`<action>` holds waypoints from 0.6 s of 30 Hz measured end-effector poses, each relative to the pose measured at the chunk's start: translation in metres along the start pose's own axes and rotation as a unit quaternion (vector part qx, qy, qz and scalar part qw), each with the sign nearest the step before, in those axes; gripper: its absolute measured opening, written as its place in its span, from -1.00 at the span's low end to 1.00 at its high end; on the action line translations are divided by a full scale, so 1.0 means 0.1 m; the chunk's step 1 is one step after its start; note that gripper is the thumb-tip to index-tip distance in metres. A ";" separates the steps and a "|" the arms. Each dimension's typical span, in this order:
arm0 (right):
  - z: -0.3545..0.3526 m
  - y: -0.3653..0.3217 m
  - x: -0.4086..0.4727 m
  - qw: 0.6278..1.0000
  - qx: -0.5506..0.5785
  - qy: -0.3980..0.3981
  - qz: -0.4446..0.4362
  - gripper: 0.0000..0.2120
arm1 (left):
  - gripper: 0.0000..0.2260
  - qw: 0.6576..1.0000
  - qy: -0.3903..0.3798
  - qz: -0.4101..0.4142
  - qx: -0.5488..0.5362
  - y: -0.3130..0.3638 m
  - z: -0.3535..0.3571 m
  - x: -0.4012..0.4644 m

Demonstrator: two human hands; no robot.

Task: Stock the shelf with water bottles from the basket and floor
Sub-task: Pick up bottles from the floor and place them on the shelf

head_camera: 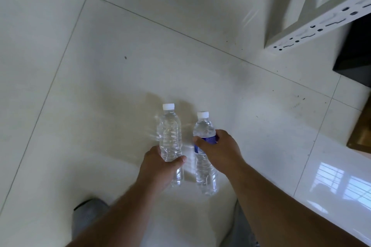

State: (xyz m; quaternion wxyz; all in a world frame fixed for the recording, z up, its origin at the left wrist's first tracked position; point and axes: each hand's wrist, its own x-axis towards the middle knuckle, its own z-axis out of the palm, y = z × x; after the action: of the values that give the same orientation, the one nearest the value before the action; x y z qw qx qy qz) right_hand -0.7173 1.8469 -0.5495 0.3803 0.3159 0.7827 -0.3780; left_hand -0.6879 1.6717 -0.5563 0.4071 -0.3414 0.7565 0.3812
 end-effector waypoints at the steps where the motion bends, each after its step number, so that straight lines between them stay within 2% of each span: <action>1: 0.01 0.00 0.02 1.000 -0.006 0.003 0.003 -0.72 | -0.70 1.000 0.002 -0.004 -0.002 0.01 0.00 0.00; 4: 0.01 0.02 0.09 1.000 -0.012 0.002 0.007 -0.62 | -0.76 1.000 0.008 -0.009 -0.016 -0.01 0.00 0.02; 11: -0.09 -0.06 0.00 1.000 0.006 0.016 -0.025 -0.66 | -0.84 0.999 0.002 -0.007 -0.043 0.01 -0.14 -0.19; 18: -0.58 -0.76 -0.82 0.995 0.020 0.023 -0.091 -0.70 | -0.86 0.997 0.011 0.047 -0.057 0.37 -0.86 -1.11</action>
State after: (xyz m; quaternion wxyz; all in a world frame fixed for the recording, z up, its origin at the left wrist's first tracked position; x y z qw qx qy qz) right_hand -0.7554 1.8396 -0.4299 0.3200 0.2598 0.8088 -0.4195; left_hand -0.7011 1.6390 -0.4151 0.3601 -0.3323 0.7531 0.4391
